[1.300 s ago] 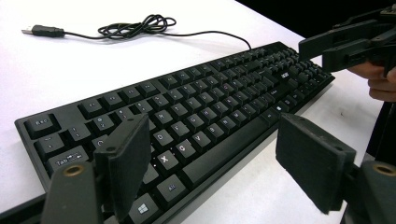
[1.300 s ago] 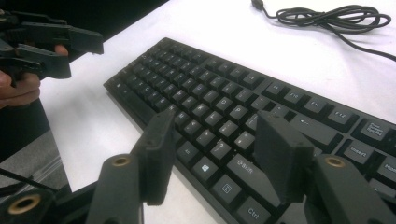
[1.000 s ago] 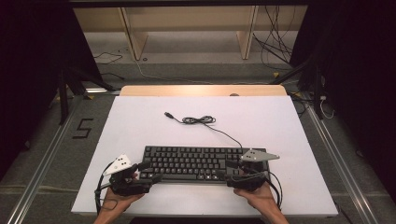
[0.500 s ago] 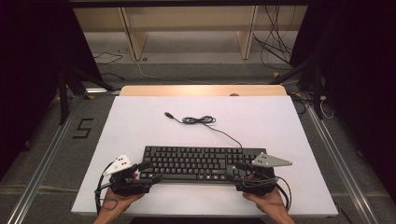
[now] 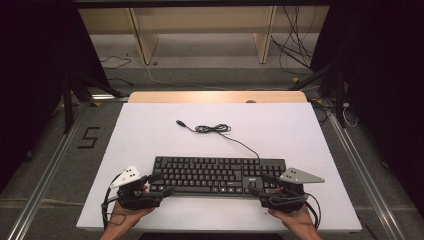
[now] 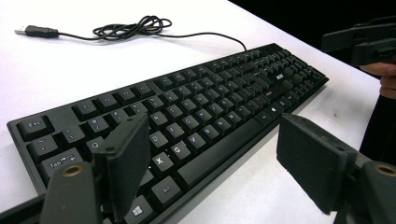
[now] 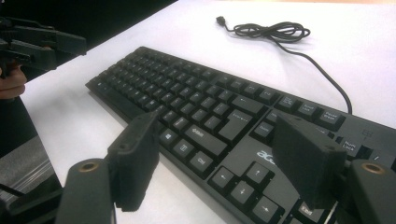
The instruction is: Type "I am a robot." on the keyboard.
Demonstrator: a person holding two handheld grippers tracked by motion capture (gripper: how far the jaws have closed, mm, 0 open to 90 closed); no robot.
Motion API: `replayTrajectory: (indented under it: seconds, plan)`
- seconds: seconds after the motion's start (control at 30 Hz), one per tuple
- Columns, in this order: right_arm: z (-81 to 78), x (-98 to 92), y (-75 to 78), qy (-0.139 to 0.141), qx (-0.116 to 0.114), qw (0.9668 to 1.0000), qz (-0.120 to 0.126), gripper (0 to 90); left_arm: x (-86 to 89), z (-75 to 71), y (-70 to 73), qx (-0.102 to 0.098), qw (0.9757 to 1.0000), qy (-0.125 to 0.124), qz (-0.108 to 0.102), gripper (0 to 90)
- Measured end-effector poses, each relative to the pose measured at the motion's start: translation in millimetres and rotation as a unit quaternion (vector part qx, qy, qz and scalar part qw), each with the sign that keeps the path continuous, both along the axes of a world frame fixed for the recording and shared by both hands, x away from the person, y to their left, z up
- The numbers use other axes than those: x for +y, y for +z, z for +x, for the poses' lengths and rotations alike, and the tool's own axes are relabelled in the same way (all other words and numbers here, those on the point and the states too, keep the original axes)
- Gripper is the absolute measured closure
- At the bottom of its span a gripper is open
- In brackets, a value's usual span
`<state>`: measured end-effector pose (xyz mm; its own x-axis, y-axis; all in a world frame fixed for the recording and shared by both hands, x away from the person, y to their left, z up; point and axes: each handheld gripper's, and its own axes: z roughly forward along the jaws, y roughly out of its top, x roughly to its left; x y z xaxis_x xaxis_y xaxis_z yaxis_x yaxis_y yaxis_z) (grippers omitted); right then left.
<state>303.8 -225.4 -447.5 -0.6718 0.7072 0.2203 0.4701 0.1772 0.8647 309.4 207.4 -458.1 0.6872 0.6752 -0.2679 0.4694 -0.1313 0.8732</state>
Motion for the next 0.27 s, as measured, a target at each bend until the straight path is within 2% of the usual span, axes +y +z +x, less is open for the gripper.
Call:
replayTrajectory:
  seconds: [0.27]
  plan:
    - [0.1,1.0,0.2,0.000,-0.001,1.0000,-0.001,32.1,-0.4,0.3,-0.1,0.000,1.0000,0.000,0.001,25.2]
